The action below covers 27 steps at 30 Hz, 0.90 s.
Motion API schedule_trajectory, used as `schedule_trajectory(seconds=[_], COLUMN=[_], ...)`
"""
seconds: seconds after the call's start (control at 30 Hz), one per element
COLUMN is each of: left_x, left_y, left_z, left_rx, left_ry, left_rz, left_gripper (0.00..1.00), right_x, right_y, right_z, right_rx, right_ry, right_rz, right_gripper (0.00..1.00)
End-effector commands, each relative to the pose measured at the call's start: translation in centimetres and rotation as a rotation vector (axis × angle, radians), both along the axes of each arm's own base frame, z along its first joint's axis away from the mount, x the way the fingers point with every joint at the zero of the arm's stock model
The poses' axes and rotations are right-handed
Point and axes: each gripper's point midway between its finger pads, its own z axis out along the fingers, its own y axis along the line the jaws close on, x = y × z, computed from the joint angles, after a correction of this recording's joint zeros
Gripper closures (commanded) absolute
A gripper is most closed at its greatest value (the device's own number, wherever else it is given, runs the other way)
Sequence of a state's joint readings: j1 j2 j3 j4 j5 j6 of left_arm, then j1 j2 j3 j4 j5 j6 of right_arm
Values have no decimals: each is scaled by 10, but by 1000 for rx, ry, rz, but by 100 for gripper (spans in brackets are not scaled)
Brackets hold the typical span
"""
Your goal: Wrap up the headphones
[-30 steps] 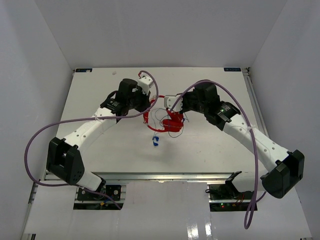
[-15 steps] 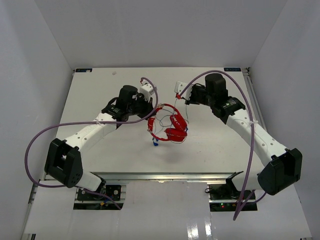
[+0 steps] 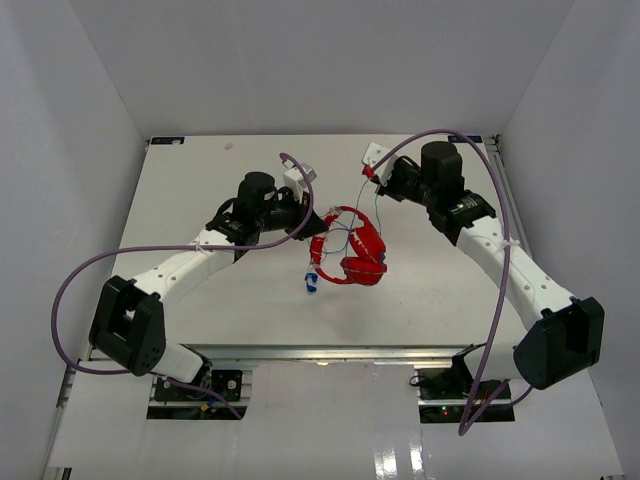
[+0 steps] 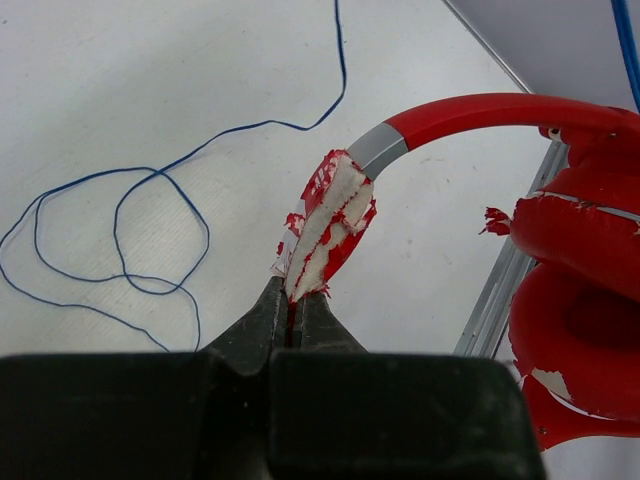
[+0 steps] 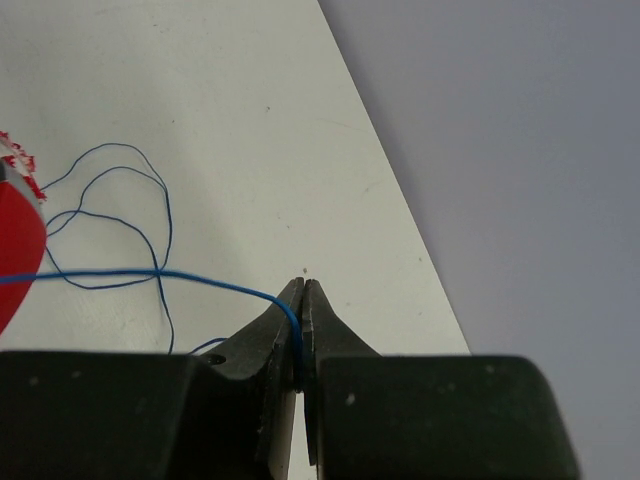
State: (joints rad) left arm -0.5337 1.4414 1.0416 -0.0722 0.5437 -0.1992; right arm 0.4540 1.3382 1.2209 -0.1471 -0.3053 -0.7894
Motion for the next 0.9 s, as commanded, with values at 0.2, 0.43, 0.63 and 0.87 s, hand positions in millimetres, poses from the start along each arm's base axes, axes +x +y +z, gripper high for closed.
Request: schedule_trajectory(seconds=[0.2,0.43,0.63,0.87], left_x=[-16,-25,-33,-38], left_y=[-10,-12,-14,-14], left_z=[58,78,84,91], left_rx=[-126,-153,-162,-171], left_ry=[-122,-166,-183,-200], left_rz=[-86,-123,-144,-152], left_gripper=[100,100,100,100], right_x=[12,31,43,48], right_y=[-4,-20,-25,-28], right_z=[2,-12,-23,-27], right_rx=[121,149,183,198], right_ry=[56,122,185,204], right_rz=[-58,-152,-206,-232], right_gripper=[92,92,92,92])
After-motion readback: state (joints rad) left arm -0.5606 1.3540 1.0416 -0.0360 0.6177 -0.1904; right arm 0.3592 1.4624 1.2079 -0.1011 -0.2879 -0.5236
